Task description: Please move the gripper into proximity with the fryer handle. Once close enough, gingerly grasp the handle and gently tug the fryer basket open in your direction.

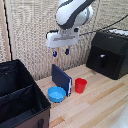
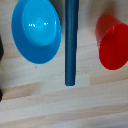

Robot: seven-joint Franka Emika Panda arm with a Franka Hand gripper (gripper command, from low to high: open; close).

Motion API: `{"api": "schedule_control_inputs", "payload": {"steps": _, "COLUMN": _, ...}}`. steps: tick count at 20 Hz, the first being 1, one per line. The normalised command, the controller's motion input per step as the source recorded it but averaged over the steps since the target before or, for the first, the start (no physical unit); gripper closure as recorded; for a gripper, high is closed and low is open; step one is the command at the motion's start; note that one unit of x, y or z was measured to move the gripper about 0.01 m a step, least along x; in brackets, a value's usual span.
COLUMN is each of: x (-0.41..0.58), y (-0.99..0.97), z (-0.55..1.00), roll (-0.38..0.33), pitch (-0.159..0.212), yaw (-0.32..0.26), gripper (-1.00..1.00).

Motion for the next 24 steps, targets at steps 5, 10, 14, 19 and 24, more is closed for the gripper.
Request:
{"api": "schedule_control_inputs", "payload": {"steps": 5, "x": 0.000, "y": 0.04, "z": 0.00, "roll": -0.004, "pitch": -0.004, "yaw": -0.351, "gripper": -1.00}}
{"api": "schedule_control_inputs", "payload": {"steps": 10, "x": 0.000, "y": -0.02, "z": 0.03, "roll": 0.000, "pitch": 0.000, "yaw": -0.375, "gripper": -1.00}}
{"api": "schedule_control_inputs", "payload": {"steps": 14, "x": 0.002, "y": -0.02, "z": 0.08, "roll": -0.003, "pitch": 0.000, "yaw": -0.375, "gripper": -1.00}}
{"api": "schedule_control_inputs", "payload": {"steps": 19, "x": 0.000, "y": 0.00, "z": 0.19, "roll": -0.113, "pitch": 0.000, "yaw": -0.327, "gripper": -1.00}}
{"api": "schedule_control_inputs", "payload": {"steps": 24, "x": 0.000, "y": 0.00, "z": 0.18, "roll": -0.291, "pitch": 0.000, "yaw": -0.197, "gripper": -1.00}}
